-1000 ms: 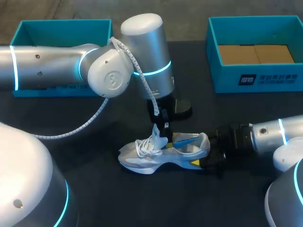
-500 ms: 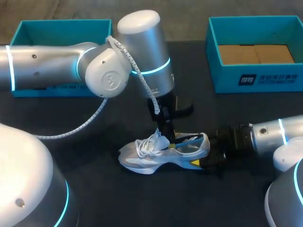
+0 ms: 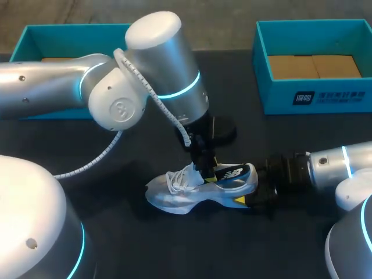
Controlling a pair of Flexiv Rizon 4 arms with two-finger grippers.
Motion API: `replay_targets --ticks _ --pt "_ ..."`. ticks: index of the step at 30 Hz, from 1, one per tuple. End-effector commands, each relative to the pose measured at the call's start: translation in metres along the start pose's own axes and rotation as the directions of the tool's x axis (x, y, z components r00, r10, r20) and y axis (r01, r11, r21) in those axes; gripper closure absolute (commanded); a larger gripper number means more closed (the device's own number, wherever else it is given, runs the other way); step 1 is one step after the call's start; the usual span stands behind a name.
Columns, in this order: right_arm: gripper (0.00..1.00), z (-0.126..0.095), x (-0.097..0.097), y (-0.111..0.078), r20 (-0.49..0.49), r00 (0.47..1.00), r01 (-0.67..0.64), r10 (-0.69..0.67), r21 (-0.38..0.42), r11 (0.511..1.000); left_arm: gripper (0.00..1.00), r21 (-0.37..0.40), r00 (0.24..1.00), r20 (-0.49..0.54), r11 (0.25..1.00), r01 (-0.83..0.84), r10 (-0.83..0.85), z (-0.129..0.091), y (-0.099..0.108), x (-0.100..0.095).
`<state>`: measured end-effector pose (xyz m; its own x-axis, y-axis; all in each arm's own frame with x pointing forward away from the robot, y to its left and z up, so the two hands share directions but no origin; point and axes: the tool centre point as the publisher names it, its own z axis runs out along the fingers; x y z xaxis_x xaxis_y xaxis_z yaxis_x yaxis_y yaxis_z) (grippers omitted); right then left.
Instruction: Take the shoe out of the shoebox, open the shoe tongue, remove and reinsert the insole, then place the shoe into the shoebox
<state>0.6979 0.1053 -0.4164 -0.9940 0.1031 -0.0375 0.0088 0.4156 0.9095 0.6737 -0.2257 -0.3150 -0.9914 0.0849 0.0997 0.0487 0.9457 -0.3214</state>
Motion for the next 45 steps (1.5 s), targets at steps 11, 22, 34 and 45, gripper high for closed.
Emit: replay_targets --ticks 11,22,34,45 --pt "1.0 0.0 0.002 0.0 0.003 1.0 0.001 -0.001 0.003 1.0 0.55 0.037 0.956 0.289 0.998 0.043 -0.052 0.009 -0.017 0.024" --pt "1.0 0.0 0.002 0.0 0.003 1.0 0.001 -0.001 0.003 1.0 0.54 0.055 0.902 0.421 0.995 0.08 -0.096 0.02 -0.029 0.023" --pt "1.0 0.0 0.002 0.0 0.003 1.0 0.001 -0.001 0.003 1.0 0.55 0.058 0.824 0.551 0.991 0.121 -0.133 0.03 -0.039 0.017" --pt "1.0 0.0 0.002 0.0 0.003 1.0 0.001 -0.001 0.003 1.0 0.58 0.08 0.746 0.645 0.985 0.15 -0.166 0.036 -0.046 0.01"
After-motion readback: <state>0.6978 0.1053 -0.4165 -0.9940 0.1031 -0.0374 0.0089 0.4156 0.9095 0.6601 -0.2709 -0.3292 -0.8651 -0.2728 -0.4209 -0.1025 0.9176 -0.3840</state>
